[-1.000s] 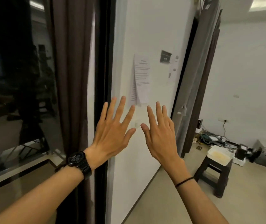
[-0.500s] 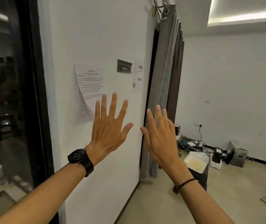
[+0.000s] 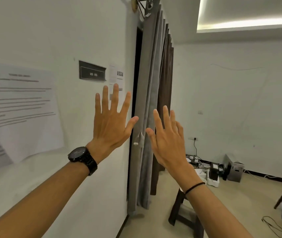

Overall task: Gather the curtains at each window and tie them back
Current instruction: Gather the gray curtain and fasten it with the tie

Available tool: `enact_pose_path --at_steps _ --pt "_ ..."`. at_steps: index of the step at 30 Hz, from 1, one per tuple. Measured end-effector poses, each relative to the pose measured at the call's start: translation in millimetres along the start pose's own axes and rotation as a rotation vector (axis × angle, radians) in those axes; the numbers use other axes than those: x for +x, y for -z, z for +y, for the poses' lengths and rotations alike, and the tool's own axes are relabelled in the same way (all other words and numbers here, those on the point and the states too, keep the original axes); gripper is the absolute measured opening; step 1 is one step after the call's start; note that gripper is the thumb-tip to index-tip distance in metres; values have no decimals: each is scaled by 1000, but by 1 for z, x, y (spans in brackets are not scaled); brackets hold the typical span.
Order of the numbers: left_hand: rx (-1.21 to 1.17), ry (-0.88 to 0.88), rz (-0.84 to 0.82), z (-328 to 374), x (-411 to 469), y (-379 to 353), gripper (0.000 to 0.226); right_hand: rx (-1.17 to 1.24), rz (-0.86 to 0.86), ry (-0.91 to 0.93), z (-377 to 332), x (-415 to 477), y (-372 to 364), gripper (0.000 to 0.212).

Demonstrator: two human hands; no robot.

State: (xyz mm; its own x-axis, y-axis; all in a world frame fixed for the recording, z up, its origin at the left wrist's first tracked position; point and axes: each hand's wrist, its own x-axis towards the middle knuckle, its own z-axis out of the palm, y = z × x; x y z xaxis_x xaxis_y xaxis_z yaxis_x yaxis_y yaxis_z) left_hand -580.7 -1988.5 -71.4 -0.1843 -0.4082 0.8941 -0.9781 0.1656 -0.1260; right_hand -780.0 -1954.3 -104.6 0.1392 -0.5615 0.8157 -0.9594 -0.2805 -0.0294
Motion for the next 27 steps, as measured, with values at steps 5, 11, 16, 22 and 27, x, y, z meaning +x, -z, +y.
enact_pose_path --at_steps 5,11,16,22,27 --pt "-25 -20 28 4 77 -87 86 -75 24 -9 66 77 -63 64" --pt "-39 -55 19 17 148 -188 86 -158 43 2 140 159 -141 64" --pt "-20 -83 31 39 199 -274 85 -157 13 0 196 218 -210 65" --pt "54 -114 8 61 267 -386 77 -120 15 41 275 299 -292 65" --pt "129 -65 -47 63 346 -458 70 -72 30 92 336 383 -350 66"
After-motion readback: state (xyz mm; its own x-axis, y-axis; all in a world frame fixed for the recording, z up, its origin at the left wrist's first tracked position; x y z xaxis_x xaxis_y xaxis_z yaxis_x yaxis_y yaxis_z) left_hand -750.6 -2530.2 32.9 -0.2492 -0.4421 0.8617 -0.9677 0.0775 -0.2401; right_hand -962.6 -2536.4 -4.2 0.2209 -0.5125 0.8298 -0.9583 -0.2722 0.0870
